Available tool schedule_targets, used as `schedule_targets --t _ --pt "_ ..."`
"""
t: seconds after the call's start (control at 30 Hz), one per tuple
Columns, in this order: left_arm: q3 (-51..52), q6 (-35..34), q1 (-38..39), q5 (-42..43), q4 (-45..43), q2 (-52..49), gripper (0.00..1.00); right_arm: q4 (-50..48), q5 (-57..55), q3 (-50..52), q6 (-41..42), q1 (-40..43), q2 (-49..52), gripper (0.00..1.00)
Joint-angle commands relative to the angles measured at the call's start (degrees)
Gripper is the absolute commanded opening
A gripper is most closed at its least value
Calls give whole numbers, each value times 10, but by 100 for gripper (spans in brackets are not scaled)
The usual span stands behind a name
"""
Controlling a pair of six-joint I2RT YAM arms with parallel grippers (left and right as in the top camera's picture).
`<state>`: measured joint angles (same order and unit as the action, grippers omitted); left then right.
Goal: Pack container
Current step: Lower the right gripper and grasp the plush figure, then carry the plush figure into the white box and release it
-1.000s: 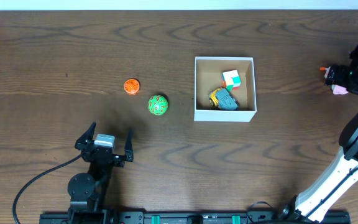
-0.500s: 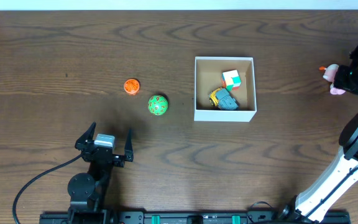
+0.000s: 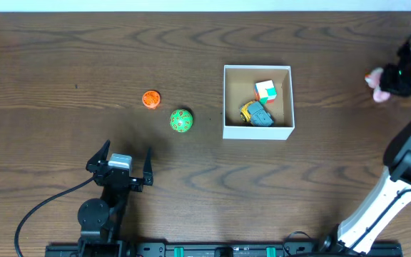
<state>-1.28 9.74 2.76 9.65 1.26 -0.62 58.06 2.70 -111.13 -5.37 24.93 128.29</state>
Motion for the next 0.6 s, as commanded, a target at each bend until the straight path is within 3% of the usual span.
schedule_targets --t 0.0,0.17,0.57 --pt "10 5 -2 4 19 3 98 24 48 -67 6 -55 -44 22" --pt "10 5 -2 4 19 3 98 61 68 -120 6 -129 -76 22" --pt "10 5 -2 4 19 3 98 136 67 -122 -35 -296 -105 24"
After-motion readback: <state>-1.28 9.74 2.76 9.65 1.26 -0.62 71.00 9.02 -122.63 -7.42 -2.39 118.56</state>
